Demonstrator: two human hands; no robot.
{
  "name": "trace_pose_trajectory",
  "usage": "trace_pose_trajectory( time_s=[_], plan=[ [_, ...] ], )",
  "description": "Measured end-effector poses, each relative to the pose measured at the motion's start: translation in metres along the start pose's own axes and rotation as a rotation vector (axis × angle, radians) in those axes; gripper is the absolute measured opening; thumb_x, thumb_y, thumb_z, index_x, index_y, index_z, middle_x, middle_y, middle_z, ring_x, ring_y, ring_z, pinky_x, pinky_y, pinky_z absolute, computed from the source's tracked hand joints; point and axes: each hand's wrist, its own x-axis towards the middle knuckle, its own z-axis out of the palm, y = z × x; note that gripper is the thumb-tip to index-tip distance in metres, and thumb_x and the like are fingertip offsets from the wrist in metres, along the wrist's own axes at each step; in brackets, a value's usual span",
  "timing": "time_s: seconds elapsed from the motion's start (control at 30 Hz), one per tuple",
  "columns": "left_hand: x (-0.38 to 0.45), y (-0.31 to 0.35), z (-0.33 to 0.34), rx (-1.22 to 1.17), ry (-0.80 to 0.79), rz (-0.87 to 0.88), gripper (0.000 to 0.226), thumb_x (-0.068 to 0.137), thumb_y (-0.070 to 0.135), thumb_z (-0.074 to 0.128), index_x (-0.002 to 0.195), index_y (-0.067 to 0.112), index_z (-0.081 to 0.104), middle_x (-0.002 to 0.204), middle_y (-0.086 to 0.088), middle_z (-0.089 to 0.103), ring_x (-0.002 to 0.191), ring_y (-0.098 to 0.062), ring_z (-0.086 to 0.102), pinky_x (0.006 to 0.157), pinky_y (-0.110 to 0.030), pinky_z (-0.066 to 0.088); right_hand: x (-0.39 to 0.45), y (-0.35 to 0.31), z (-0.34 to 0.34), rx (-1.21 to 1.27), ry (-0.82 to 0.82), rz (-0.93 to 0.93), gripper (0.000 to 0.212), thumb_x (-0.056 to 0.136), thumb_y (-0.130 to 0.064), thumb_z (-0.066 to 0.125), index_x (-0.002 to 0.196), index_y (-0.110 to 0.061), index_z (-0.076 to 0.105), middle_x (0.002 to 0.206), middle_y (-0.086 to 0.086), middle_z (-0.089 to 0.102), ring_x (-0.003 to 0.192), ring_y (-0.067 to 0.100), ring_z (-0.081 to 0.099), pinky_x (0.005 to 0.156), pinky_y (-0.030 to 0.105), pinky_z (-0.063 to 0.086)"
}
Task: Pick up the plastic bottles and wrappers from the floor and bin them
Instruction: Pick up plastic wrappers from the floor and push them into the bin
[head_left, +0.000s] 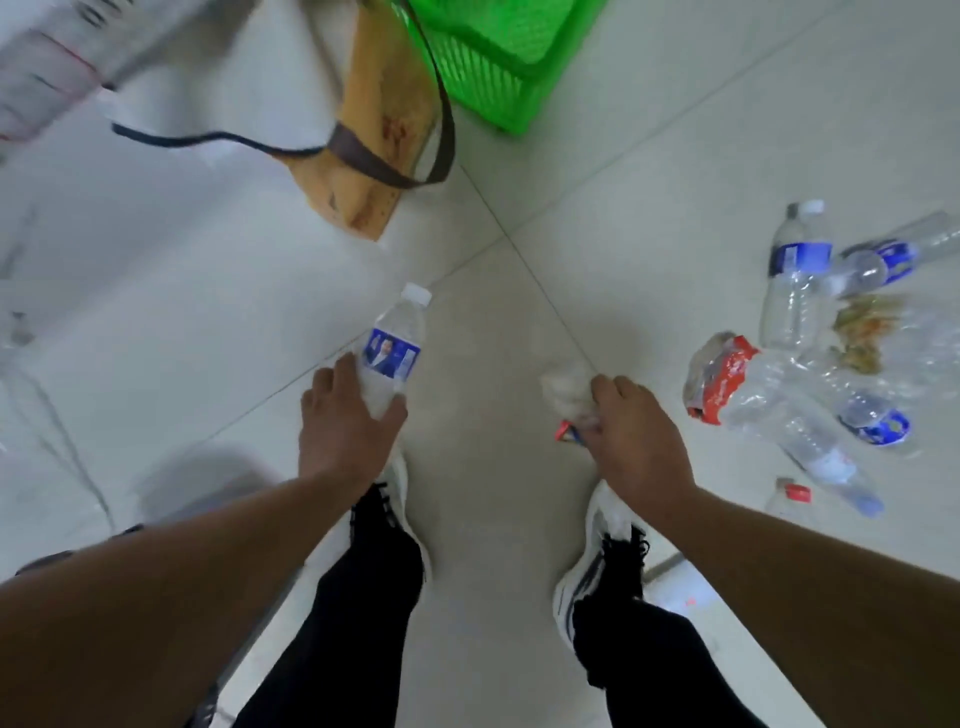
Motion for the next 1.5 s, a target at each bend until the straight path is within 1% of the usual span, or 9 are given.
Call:
trace_pose_trajectory(
  time_s=[0.13, 0.23, 0.4, 0.53, 0.73, 0.97, 1.23, 1.37, 1.5],
  plan=[
    [-0.079, 0.016, -0.065, -0.107, 0.077, -0.171, 0.07, 0.084, 0.042, 0.083, 0.139, 0.009, 0.053, 0.118, -0.02, 0.061, 0.109, -0.045, 0.06, 0.094, -0.051, 0.049, -0.045, -0.047, -0.076, 0.208, -0.111, -0.042, 0.045, 0.096, -0.05, 0.055, 0.126, -0.017, 0.065, 0.11, 0.006, 0.067, 0.104, 0.029, 0.065, 0.09, 0.045, 0.054],
    [-0.139, 0.025, -0.123, -0.162, 0.124, -0.219, 0.061, 0.082, 0.036, 0.086, 0.124, 0.003, 0.058, 0.11, -0.025, 0.064, 0.103, -0.047, 0.062, 0.091, -0.052, 0.049, -0.077, -0.089, -0.141, 0.21, -0.053, -0.1, 0.033, 0.1, -0.045, 0.066, 0.118, -0.017, 0.066, 0.1, 0.004, 0.068, 0.093, 0.026, 0.067, 0.083, 0.044, 0.057],
    [-0.211, 0.012, -0.211, -0.267, 0.178, -0.312, 0.063, 0.079, 0.042, 0.084, 0.127, 0.011, 0.057, 0.114, -0.018, 0.064, 0.106, -0.042, 0.062, 0.091, -0.047, 0.051, -0.112, -0.179, -0.219, 0.117, -0.025, -0.217, 0.05, 0.098, -0.069, 0.056, 0.106, -0.019, 0.057, 0.095, 0.004, 0.068, 0.081, 0.031, 0.068, 0.076, 0.044, 0.055],
    [-0.239, -0.02, -0.246, -0.415, 0.221, -0.392, 0.067, 0.077, 0.048, 0.08, 0.132, 0.019, 0.056, 0.121, -0.011, 0.062, 0.11, -0.035, 0.061, 0.096, -0.05, 0.054, -0.124, -0.241, -0.223, 0.061, 0.026, -0.363, 0.052, 0.097, -0.068, 0.058, 0.104, -0.016, 0.059, 0.095, 0.01, 0.067, 0.092, 0.035, 0.067, 0.079, 0.045, 0.053],
    [-0.277, -0.112, -0.252, -0.574, 0.232, -0.493, 0.057, 0.071, 0.049, 0.08, 0.119, 0.024, 0.059, 0.104, -0.002, 0.068, 0.091, -0.025, 0.069, 0.082, -0.044, 0.061, -0.159, -0.334, -0.147, 0.042, -0.087, -0.41, 0.061, 0.095, -0.075, 0.056, 0.107, -0.015, 0.058, 0.095, 0.011, 0.07, 0.091, 0.034, 0.069, 0.083, 0.048, 0.057],
    [-0.336, -0.263, -0.23, -0.704, 0.175, -0.695, 0.072, 0.073, 0.06, 0.067, 0.131, 0.019, 0.054, 0.111, -0.003, 0.066, 0.099, -0.027, 0.067, 0.087, -0.048, 0.06, -0.223, -0.437, -0.016, 0.1, -0.207, -0.36, 0.062, 0.092, -0.078, 0.058, 0.095, -0.016, 0.061, 0.081, -0.004, 0.066, 0.075, 0.012, 0.062, 0.06, 0.03, 0.042],
    [-0.298, -0.351, -0.183, -0.793, 0.158, -0.675, 0.065, 0.075, 0.052, 0.061, 0.126, 0.012, 0.056, 0.108, -0.012, 0.069, 0.098, -0.037, 0.068, 0.085, -0.053, 0.06, -0.236, -0.51, 0.105, 0.267, -0.321, -0.422, 0.021, 0.097, -0.062, 0.064, 0.096, -0.041, 0.064, 0.085, -0.027, 0.073, 0.082, -0.012, 0.066, 0.067, 0.006, 0.043],
    [-0.259, -0.357, -0.139, -0.828, 0.127, -0.639, 0.076, 0.082, 0.053, 0.073, 0.145, 0.018, 0.046, 0.141, -0.014, 0.058, 0.129, -0.042, 0.055, 0.105, -0.059, 0.051, -0.201, -0.506, 0.164, 0.23, -0.431, -0.48, 0.042, 0.096, -0.054, 0.067, 0.112, -0.015, 0.068, 0.099, 0.005, 0.075, 0.089, 0.014, 0.073, 0.079, 0.039, 0.062],
    [-0.231, -0.367, -0.102, -0.89, 0.066, -0.721, 0.115, 0.072, 0.069, 0.07, 0.168, 0.036, 0.017, 0.174, -0.01, 0.016, 0.159, -0.037, 0.02, 0.127, -0.058, 0.028, -0.163, -0.492, 0.212, -0.122, -0.605, -0.352, 0.095, 0.09, -0.071, 0.066, 0.157, -0.011, 0.036, 0.154, 0.018, 0.047, 0.139, 0.037, 0.051, 0.114, 0.053, 0.047]
  ],
)
